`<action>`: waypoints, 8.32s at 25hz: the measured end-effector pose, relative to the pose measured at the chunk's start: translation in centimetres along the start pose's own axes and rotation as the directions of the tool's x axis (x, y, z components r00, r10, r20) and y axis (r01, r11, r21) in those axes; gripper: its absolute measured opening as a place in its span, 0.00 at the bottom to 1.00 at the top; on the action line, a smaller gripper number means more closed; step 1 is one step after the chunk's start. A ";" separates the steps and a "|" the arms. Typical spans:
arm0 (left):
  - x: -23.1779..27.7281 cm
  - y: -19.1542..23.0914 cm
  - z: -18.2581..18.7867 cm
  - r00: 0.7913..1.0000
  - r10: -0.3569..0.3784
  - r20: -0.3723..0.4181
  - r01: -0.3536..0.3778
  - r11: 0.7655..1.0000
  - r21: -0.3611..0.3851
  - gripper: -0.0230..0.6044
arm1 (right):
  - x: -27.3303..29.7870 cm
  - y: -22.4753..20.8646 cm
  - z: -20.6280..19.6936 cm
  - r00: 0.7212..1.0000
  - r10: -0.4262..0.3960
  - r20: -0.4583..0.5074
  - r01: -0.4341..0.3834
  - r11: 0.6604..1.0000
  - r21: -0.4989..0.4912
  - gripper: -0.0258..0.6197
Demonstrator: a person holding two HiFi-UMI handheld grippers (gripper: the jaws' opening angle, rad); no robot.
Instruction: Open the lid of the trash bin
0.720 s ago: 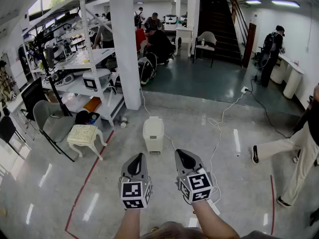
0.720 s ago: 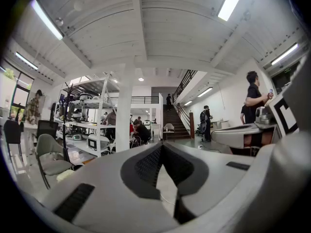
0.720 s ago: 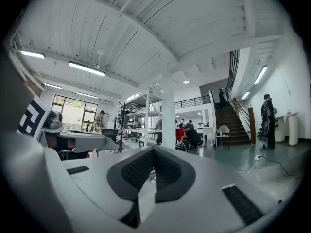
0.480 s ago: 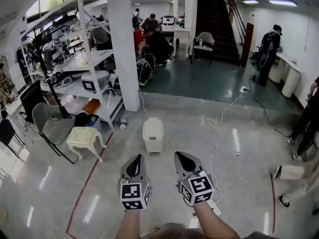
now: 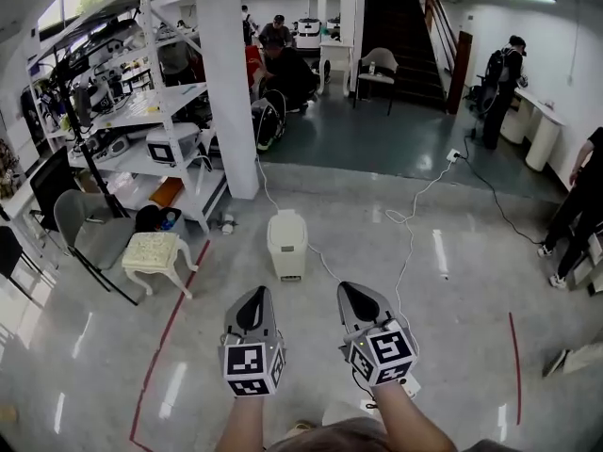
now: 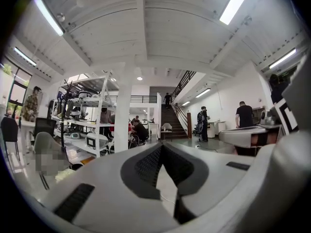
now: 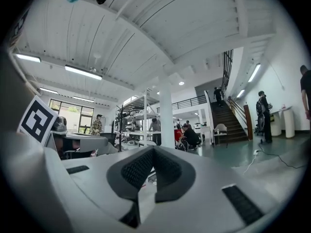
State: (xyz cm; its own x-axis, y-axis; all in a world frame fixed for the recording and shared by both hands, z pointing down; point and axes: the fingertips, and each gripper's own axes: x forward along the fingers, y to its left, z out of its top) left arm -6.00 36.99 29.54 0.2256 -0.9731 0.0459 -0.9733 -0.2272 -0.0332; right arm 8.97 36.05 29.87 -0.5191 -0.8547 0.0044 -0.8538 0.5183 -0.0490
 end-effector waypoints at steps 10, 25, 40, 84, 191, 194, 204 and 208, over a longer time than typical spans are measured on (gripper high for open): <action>1.2 1.1 -2.6 0.998 -0.057 -0.016 0.057 0.998 0.009 0.02 | 1.5 0.1 -1.4 1.000 -0.026 0.003 0.026 0.999 -0.021 0.09; 9.2 3.3 -2.8 0.995 -0.090 -0.033 0.090 0.996 0.027 0.02 | 8.7 -4.4 -2.3 0.999 -0.047 0.000 0.047 0.999 0.011 0.09; 24.0 6.6 -3.1 0.998 -0.015 -0.068 0.016 1.000 0.012 0.02 | 22.3 -12.2 -2.3 0.998 0.062 -0.028 -0.062 0.998 0.013 0.09; 54.7 21.1 -3.5 0.991 -0.121 -0.063 0.122 0.993 0.005 0.02 | 52.9 -22.8 -2.6 0.999 -0.015 -0.044 0.015 1.000 0.010 0.09; 57.8 13.5 -65.4 0.405 -0.226 -0.886 0.041 0.972 -0.229 0.04 | 56.7 -28.7 -33.1 0.941 0.114 -0.319 -0.045 0.975 0.216 0.09; 57.8 13.4 -65.4 0.404 -0.234 -0.885 0.044 0.971 -0.237 0.04 | 56.3 -28.6 -33.2 0.940 0.116 -0.320 -0.045 0.974 0.220 0.09; 58.0 13.7 -64.9 0.363 -0.244 -0.899 -0.015 0.964 -0.267 0.03 | 56.6 -28.0 -31.9 0.943 0.115 -0.312 -0.048 0.976 0.215 0.09; 58.2 13.7 -64.4 0.355 -0.248 -0.901 -0.022 0.962 -0.274 0.03 | 56.6 -28.0 -31.5 0.943 0.114 -0.312 -0.047 0.976 0.214 0.09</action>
State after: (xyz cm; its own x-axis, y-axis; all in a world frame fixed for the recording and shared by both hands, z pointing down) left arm -9.00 -20.34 96.01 0.2834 -0.2557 0.9243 -0.9525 -0.1870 0.2404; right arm 2.24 -25.91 62.95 -0.5995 -0.7377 0.3106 -0.8000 0.5401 -0.2614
